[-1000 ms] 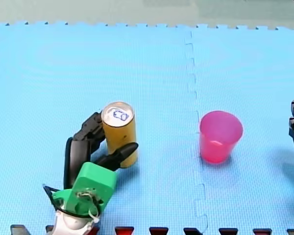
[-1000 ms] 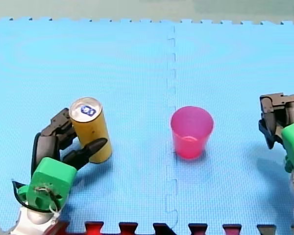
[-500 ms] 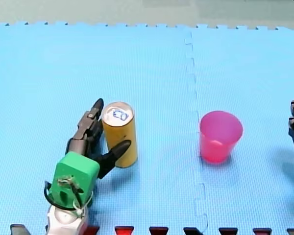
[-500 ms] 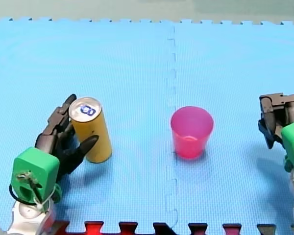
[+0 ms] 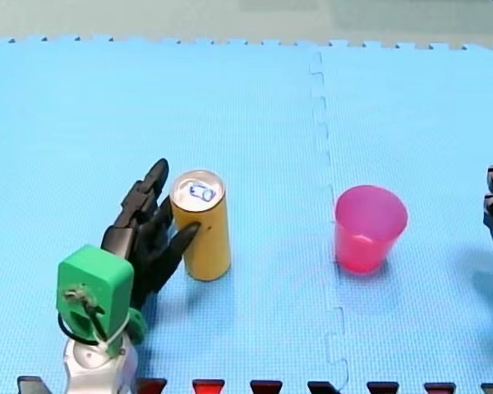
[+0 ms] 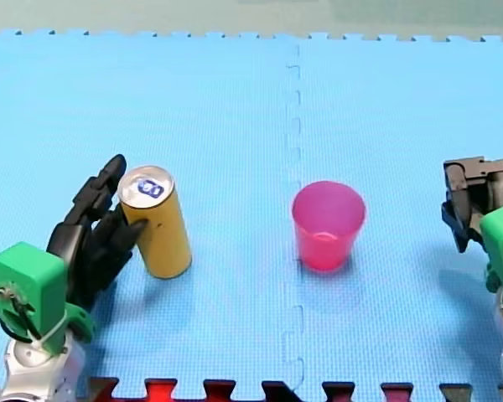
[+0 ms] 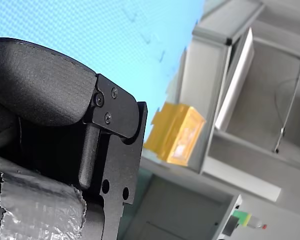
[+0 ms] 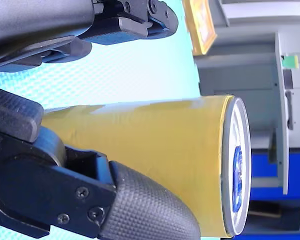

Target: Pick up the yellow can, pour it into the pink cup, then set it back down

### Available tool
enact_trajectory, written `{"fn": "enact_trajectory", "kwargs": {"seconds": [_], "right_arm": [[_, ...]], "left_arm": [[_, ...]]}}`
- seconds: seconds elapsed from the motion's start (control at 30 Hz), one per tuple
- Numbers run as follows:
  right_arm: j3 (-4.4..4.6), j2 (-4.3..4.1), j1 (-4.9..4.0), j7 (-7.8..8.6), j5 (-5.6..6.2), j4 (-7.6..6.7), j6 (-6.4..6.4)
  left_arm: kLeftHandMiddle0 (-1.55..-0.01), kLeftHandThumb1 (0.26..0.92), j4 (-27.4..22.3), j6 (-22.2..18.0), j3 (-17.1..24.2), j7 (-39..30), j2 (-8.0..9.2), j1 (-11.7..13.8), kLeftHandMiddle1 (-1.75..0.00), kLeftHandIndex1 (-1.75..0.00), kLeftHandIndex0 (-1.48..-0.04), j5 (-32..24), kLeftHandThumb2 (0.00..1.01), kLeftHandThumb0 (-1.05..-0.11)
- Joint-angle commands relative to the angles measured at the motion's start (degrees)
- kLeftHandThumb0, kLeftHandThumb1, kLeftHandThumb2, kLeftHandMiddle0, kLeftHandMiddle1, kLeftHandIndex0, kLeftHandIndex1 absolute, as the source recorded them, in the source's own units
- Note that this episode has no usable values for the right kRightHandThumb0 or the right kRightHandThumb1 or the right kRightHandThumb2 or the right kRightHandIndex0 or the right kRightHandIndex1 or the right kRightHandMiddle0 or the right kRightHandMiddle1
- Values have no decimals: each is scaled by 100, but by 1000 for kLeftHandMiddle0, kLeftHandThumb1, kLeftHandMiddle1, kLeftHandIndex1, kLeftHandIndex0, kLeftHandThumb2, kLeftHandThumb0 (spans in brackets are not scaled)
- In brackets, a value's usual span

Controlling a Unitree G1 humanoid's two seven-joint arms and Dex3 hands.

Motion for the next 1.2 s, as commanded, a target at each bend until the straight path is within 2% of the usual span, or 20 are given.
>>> {"fn": "enact_trajectory", "kwargs": {"seconds": [0.0, 0.3, 0.6, 0.83, 1.17], "right_arm": [[-4, -19, -31, -10, 8, 21, -19], [3, -22, -44, -5, 2, 28, -33], [6, -17, -54, -3, -1, 35, -19], [17, 6, -53, -11, -5, 24, -11], [11, 9, -59, 6, 6, 29, 0]], "left_arm": [[-273, 921, -78, 3, 69, -165, 62, 24, -10, -5, -217, -87, 70, -1048], [-284, 921, -209, -155, 193, -871, 235, 224, -13, -7, -226, -297, 87, -1048], [-297, 921, -182, -281, 280, -1211, 262, 315, -15, -9, -236, -379, 81, -1048], [-302, 921, -149, -384, 164, -1277, 356, 353, -15, -7, -238, -188, 78, -1048], [-296, 921, -193, -580, 26, -1648, 456, 419, -7, -1, -233, -81, 133, -1048]]}}
